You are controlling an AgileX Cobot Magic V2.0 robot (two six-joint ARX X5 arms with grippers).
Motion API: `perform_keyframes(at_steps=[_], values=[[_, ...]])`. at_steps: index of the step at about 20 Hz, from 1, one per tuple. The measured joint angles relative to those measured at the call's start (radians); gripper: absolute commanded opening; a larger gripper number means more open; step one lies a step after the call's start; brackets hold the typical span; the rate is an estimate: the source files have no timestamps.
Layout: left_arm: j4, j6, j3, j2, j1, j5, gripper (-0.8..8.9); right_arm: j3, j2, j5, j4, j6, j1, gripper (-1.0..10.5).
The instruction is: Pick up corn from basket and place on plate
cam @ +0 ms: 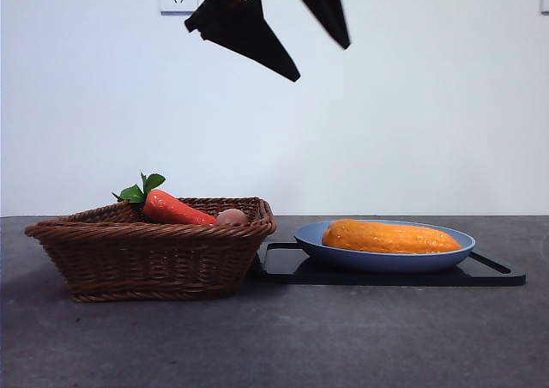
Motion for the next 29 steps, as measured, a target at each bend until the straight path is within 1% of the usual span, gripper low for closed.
perform_keyframes(at_steps=[3,6,7,9,11,15,24,25,27,29], values=[[-0.029,0.000,0.000,0.000,0.026,0.000,1.69,-0.084,-0.099,-0.003,-0.008,0.000,0.026,1.4],[-0.035,0.000,0.000,0.000,0.034,0.000,0.32,-0.197,-0.158,-0.011,-0.006,0.000,0.031,0.3],[-0.037,0.000,0.000,0.000,0.034,0.000,0.00,-0.231,-0.169,-0.011,-0.002,0.000,0.031,0.0],[-0.042,0.000,0.000,0.000,0.034,0.000,0.04,-0.302,-0.191,-0.017,0.028,0.000,0.031,0.0],[-0.042,0.000,0.000,0.000,0.034,0.000,0.04,-0.344,-0.201,-0.044,0.057,0.000,0.031,0.0],[-0.041,0.000,0.000,0.000,0.034,0.000,0.04,-0.347,-0.201,-0.044,0.090,0.000,0.031,0.0],[-0.042,0.000,0.000,0.000,0.034,0.000,0.04,-0.347,-0.201,-0.040,0.265,-0.003,0.031,0.0],[-0.040,0.008,0.000,0.000,0.034,-0.013,0.04,-0.347,-0.201,-0.040,0.284,-0.003,0.031,0.0],[-0.033,0.061,0.000,0.000,0.049,-0.080,0.04,-0.347,-0.201,-0.040,0.324,-0.003,0.031,0.0],[-0.035,0.079,0.000,-0.001,0.091,-0.090,0.04,-0.347,-0.201,-0.040,0.367,-0.003,0.031,0.0]])
